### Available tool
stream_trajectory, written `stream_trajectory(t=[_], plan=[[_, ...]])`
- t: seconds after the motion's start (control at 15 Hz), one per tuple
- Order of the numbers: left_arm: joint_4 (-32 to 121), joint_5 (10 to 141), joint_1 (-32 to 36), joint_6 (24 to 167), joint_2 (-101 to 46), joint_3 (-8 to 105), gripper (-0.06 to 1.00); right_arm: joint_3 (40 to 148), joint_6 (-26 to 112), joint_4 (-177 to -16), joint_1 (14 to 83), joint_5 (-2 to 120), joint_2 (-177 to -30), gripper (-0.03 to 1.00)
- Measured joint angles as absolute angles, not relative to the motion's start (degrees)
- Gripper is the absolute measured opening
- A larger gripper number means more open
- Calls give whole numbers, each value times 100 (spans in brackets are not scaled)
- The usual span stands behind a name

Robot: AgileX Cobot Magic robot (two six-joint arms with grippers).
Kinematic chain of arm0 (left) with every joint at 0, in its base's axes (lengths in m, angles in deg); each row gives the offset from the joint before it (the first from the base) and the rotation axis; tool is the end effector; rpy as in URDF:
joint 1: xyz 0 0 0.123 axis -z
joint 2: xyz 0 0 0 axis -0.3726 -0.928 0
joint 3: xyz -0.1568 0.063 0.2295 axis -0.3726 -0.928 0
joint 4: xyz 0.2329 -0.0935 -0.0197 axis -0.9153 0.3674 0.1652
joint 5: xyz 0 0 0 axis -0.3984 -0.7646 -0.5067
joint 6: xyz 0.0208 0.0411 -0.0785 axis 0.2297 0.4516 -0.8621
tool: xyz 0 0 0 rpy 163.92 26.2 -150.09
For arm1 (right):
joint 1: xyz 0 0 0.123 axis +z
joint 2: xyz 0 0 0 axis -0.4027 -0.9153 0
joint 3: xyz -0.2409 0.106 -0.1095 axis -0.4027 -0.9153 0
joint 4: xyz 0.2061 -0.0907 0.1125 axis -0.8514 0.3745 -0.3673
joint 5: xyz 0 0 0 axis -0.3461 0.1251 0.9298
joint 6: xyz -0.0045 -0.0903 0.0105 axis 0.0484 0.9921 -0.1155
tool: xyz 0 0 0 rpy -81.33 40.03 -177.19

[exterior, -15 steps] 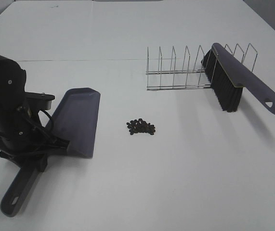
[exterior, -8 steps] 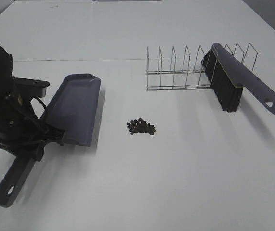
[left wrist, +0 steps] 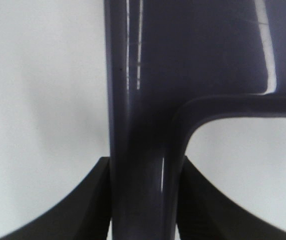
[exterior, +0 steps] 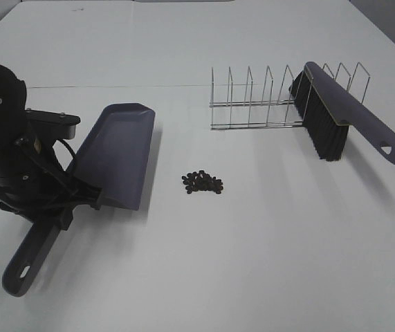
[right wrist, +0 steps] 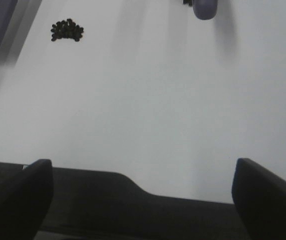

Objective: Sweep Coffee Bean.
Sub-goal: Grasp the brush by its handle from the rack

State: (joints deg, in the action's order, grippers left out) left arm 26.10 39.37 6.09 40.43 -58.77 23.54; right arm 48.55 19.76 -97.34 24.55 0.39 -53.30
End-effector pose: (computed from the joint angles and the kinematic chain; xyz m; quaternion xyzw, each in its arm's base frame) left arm 0.2769 -0.1415 0.1351 0.0942 0.9940 0.0066 0.0545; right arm 0.0455 0.0134 0.2923 -0.0030 0.9397 0.0787 0.3329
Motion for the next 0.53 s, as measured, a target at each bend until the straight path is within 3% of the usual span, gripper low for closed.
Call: stream_trajectory(t=[0.33,0.53], plan=[[2616,3897,609,4043,-5877,2354,33,7662,2062,-9516,2455,27,-10131,90],[2616,3753,609,4043,-5877,2354,33,8791,2205,-9396,2455,33,-11827,90]])
